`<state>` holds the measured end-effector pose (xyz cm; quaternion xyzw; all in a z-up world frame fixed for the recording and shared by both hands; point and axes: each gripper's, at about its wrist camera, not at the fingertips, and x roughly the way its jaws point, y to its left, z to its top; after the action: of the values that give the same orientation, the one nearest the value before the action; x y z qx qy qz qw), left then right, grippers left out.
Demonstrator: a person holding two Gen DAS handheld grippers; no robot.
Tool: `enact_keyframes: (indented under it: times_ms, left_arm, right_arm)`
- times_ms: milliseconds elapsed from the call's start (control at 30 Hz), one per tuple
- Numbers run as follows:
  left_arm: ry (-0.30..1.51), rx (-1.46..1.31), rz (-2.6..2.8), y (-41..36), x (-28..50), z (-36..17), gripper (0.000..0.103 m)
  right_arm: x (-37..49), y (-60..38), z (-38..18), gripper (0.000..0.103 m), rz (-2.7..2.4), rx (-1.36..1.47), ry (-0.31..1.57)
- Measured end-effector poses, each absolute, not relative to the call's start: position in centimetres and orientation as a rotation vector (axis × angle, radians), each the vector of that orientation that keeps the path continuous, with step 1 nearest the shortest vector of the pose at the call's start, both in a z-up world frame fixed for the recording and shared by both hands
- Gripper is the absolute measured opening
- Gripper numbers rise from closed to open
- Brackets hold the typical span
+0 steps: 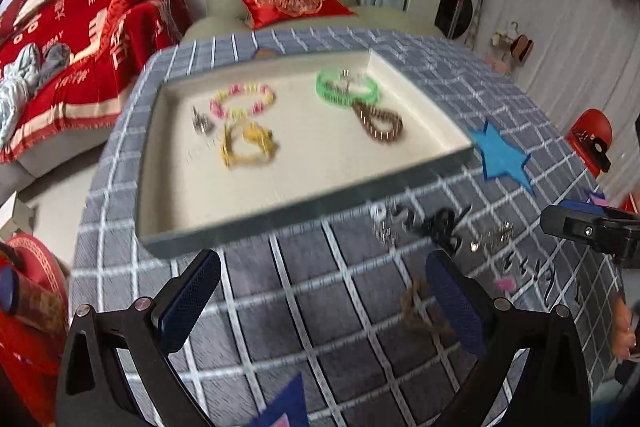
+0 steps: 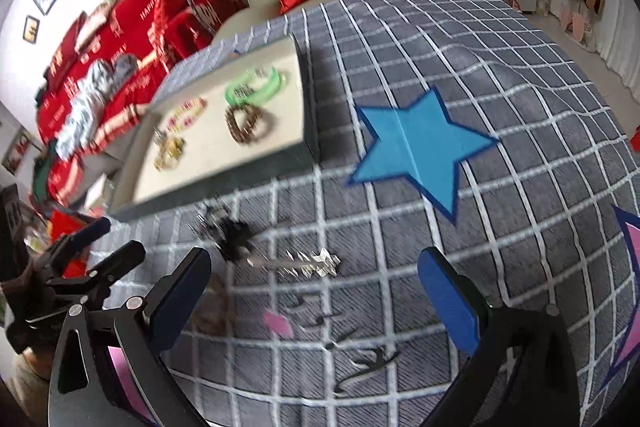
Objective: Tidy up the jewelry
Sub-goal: 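Withdraw both tools from the tray back over the loose jewelry, then grasp the silver spiked hair clip with the right tool while the left tool grasps a silver charm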
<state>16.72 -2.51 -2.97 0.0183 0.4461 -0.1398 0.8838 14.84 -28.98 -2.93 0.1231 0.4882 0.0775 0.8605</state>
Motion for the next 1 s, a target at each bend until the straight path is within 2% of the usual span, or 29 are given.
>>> enact_keyframes:
  times_ms: [267, 533, 733, 800, 1000]
  left_arm:
    - [0.948, 0.054, -0.27, -3.4, 16.9, -4.4, 0.103]
    - [0.97, 0.081, -0.284, -4.6, 17.8, -5.5, 0.103]
    - [0.994, 0.081, -0.282, -5.4, 18.4, -6.1, 0.103]
    - [0.996, 0.087, -0.283, -5.7, 18.5, -6.3, 0.103]
    - [0.996, 0.099, -0.283, -6.5, 19.0, -6.4, 0.099]
  right_arm:
    - [14.0, -28.1, -3.6, 0.103, 0.167, 0.177, 1.031]
    - [14.1, -25.8, -3.9, 0.102, 0.232, -0.057, 1.004]
    - [15.0, -24.8, -4.3, 0.086, 0.343, -0.186, 0.989]
    - [15.6, -24.5, -4.5, 0.073, 0.375, -0.216, 0.996]
    - [16.4, -23.5, -5.4, 0.062, 0.472, -0.278, 1.01]
